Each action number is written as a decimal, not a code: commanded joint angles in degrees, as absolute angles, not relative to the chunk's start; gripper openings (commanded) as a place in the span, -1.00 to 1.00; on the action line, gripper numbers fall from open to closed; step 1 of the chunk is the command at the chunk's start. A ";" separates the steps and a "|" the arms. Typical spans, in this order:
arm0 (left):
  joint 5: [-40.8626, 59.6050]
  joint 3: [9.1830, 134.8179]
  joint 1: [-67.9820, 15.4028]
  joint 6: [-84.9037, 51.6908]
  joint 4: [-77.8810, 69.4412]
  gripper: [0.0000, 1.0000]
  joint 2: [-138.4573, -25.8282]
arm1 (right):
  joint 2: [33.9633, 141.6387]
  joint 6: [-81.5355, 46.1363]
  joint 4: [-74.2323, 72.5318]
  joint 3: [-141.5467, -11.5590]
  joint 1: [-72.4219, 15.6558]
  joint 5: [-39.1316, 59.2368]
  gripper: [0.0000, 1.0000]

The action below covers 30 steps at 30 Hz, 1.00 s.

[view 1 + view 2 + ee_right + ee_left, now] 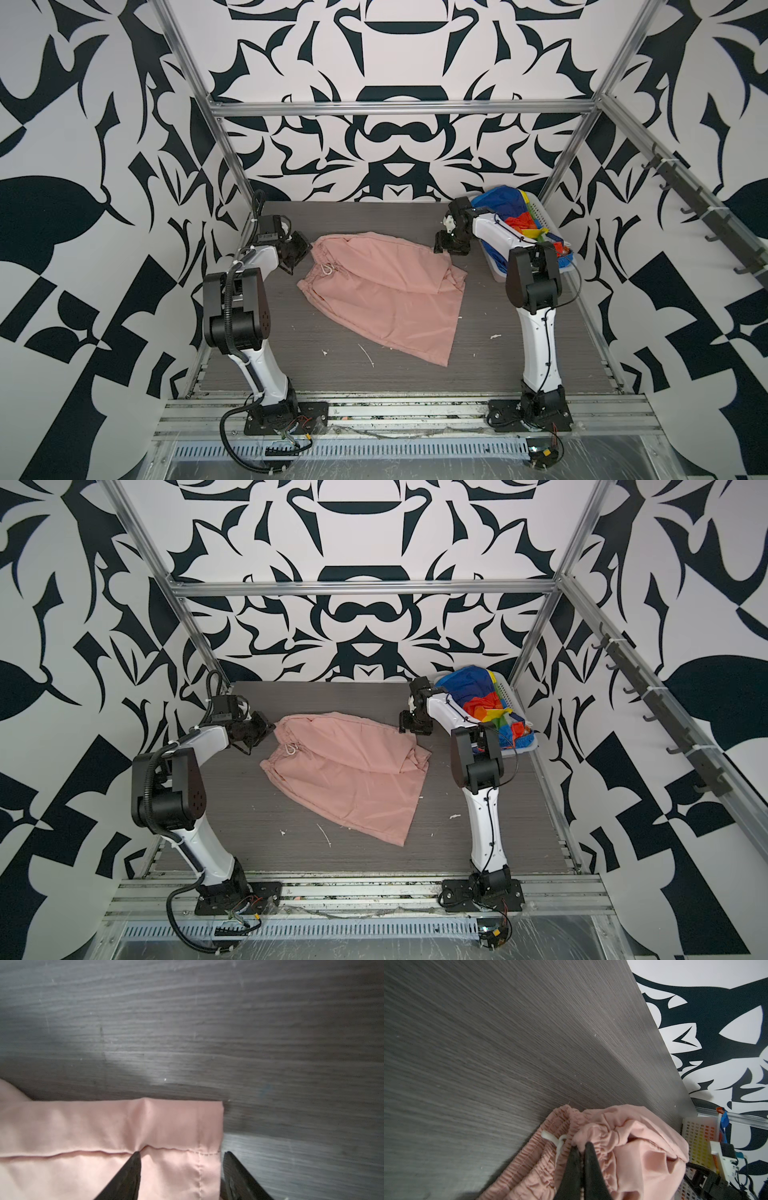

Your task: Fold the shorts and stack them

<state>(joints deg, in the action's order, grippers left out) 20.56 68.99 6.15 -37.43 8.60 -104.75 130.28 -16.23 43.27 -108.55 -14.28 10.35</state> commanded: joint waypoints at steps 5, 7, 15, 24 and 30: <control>20.30 70.09 5.82 -36.41 10.26 -1.00 -105.12 | 132.04 -15.03 42.81 -111.00 -13.86 8.97 0.24; 20.19 70.14 5.87 -36.39 10.37 -1.00 -105.11 | 132.49 -15.53 42.00 -111.08 -13.83 9.87 0.16; 20.38 70.17 5.86 -36.36 10.62 -1.00 -104.84 | 133.42 -18.45 39.69 -114.05 -13.75 13.35 -0.79; 21.62 78.05 7.53 -37.58 12.78 -1.00 -106.29 | 135.06 -22.29 45.57 -144.84 -8.08 16.28 -1.00; 22.25 88.49 8.26 -39.47 13.62 -1.00 -111.03 | 138.01 -28.01 41.65 -154.66 -3.21 25.07 -1.00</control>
<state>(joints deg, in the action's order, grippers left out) 23.00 84.77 7.46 -38.17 12.29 -108.51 137.88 -23.73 43.42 -153.34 -5.48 21.23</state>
